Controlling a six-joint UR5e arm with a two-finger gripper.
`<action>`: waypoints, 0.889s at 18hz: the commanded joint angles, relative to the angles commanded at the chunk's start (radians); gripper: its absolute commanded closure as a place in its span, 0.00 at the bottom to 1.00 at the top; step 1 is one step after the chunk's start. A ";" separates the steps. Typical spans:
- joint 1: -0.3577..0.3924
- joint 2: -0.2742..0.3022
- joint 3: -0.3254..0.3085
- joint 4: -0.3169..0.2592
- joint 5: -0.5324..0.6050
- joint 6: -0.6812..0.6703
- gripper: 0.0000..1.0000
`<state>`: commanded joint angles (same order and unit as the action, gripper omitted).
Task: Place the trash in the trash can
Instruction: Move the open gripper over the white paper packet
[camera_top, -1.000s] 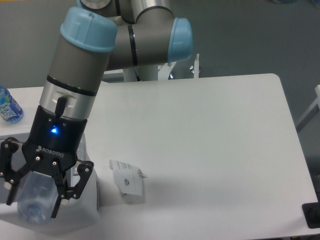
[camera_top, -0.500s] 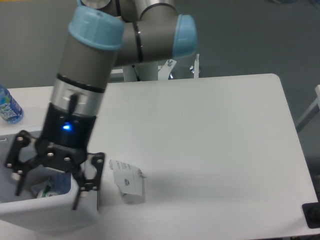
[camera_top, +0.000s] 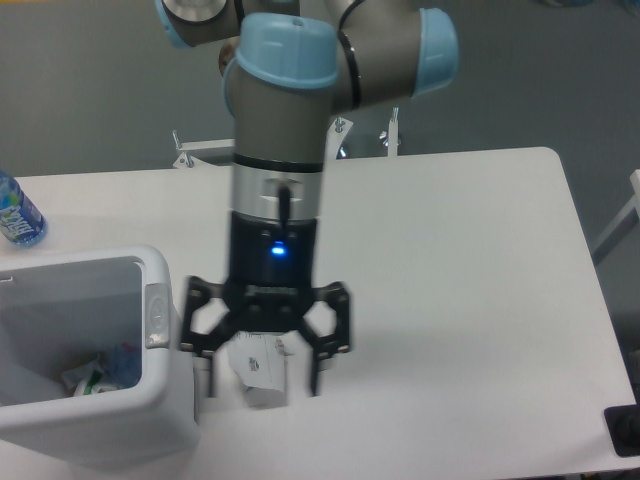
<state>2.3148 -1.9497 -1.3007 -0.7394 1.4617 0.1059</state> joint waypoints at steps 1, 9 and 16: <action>0.002 0.000 -0.011 0.000 0.005 -0.002 0.00; 0.003 -0.006 -0.175 -0.005 0.017 -0.009 0.00; 0.005 -0.047 -0.239 -0.009 -0.069 -0.038 0.00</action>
<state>2.3194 -1.9971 -1.5401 -0.7486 1.3931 0.0677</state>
